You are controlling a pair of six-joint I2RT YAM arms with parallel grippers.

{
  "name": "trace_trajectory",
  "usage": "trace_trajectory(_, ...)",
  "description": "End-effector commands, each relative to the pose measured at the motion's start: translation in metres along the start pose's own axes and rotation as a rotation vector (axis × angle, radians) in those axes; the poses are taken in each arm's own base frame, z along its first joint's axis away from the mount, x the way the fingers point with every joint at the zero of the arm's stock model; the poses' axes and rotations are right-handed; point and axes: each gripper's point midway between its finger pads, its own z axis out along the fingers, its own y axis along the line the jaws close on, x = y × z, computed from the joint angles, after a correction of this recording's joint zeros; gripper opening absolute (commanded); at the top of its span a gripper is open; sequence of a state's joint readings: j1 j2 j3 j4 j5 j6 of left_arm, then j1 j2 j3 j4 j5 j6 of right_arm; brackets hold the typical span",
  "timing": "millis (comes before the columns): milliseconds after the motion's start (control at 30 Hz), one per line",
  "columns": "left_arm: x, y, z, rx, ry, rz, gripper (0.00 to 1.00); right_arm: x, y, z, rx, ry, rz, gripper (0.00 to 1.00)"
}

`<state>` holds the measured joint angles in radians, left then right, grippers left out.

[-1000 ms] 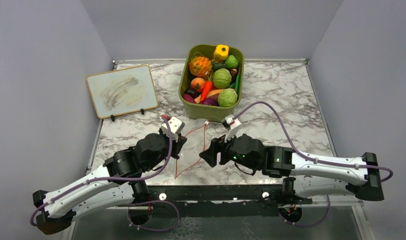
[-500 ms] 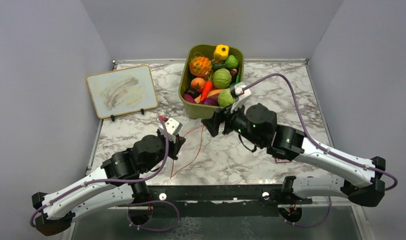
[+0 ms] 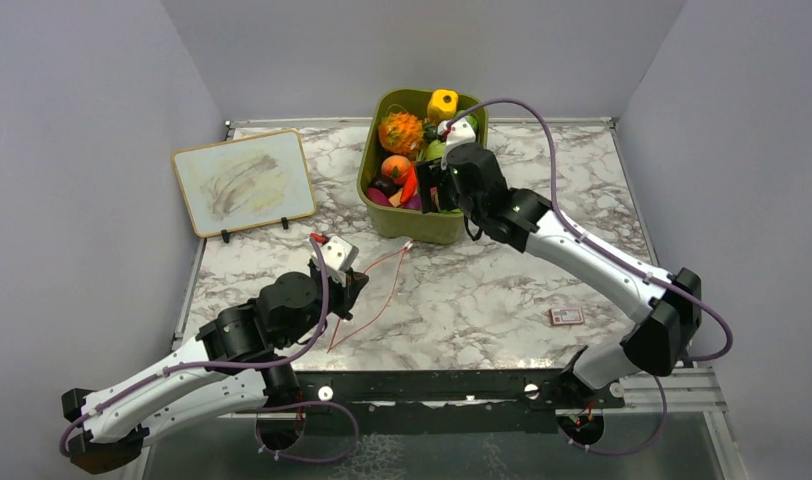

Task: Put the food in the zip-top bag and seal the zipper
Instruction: Pick up the fake vegetable from the bin.

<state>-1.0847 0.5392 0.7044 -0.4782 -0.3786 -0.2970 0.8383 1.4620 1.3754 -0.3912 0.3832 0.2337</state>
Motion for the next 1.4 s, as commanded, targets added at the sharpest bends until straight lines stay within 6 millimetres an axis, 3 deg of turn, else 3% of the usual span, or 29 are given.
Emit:
trace_trajectory(0,-0.004,-0.002,0.002,0.009,-0.024,-0.008,0.0,0.012,-0.026,0.018,0.069,0.096,-0.063,0.81)
trace_trajectory(267,-0.003,-0.004,0.003,0.015,-0.016,-0.004,0.0,0.043,-0.047,0.047,0.107,0.237,-0.071,0.83)
trace_trajectory(567,-0.003,-0.002,0.002,0.012,-0.022,-0.006,0.0,0.056,-0.069,0.07,0.181,0.282,-0.101,0.92)
trace_trajectory(867,-0.003,-0.002,0.002,0.008,-0.022,-0.005,0.0,0.078,-0.077,0.086,0.2,0.343,-0.118,0.91)
trace_trajectory(1000,-0.003,-0.002,0.002,0.007,-0.022,-0.005,0.0,0.078,-0.078,0.086,0.198,0.346,-0.132,0.8)
trace_trajectory(1133,-0.002,-0.002,0.003,0.006,-0.018,-0.003,0.0,0.073,-0.08,0.083,0.204,0.33,-0.139,0.6)
trace_trajectory(1367,-0.002,-0.002,0.003,0.005,-0.016,-0.003,0.0,0.064,-0.081,0.075,0.199,0.297,-0.134,0.5)
